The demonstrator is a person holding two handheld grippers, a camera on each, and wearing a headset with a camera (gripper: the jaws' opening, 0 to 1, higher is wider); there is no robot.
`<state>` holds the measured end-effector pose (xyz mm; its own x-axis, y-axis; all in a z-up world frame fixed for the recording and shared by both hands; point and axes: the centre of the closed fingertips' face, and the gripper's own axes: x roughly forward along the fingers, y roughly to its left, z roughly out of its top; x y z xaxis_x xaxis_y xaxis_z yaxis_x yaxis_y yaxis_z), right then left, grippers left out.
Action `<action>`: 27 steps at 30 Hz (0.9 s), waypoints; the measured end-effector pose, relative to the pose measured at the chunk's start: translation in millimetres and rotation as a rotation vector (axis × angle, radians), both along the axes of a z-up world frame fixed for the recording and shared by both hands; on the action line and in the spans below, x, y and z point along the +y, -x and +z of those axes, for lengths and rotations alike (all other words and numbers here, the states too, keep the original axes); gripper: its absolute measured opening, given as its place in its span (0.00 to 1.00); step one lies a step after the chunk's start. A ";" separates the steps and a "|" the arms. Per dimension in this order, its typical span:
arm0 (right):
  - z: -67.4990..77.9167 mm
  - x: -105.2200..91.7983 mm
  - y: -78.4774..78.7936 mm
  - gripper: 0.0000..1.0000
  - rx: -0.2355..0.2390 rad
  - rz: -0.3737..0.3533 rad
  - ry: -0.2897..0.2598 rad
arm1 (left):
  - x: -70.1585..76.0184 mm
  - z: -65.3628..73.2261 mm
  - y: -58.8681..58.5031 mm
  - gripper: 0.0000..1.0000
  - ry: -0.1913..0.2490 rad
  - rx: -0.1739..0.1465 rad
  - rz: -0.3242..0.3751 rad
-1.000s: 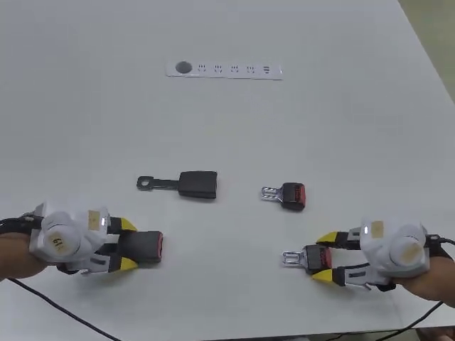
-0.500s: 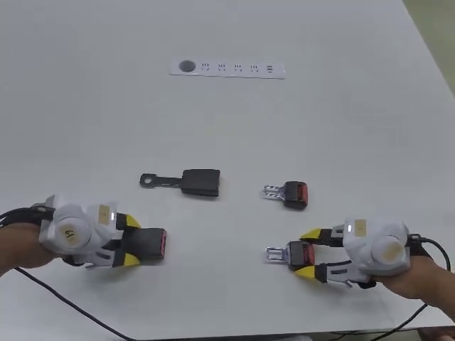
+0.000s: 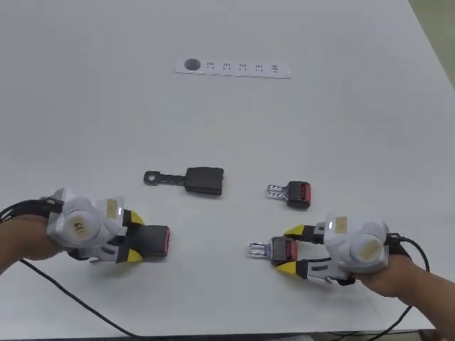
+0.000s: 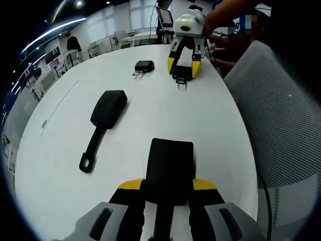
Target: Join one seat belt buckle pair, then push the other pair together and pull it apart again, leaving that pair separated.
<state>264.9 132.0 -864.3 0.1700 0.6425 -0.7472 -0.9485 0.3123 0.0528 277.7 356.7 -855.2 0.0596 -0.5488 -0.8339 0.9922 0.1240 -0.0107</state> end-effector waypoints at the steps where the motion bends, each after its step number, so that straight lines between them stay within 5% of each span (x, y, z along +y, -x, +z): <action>1: 0.1 2.3 -0.4 0.36 -0.001 -0.004 -0.003 | 0.0 -0.1 -0.1 0.35 -0.001 0.001 0.001; 27: 3.2 84.0 -5.1 0.36 -0.034 0.048 -0.087 | 2.5 -0.3 1.5 0.35 -0.025 0.015 0.001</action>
<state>269.9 216.0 -861.1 0.1616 0.7130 -0.6823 -0.9639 0.2622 0.0458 276.2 359.2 -855.5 0.0476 -0.5275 -0.8482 0.9918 0.1256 -0.0224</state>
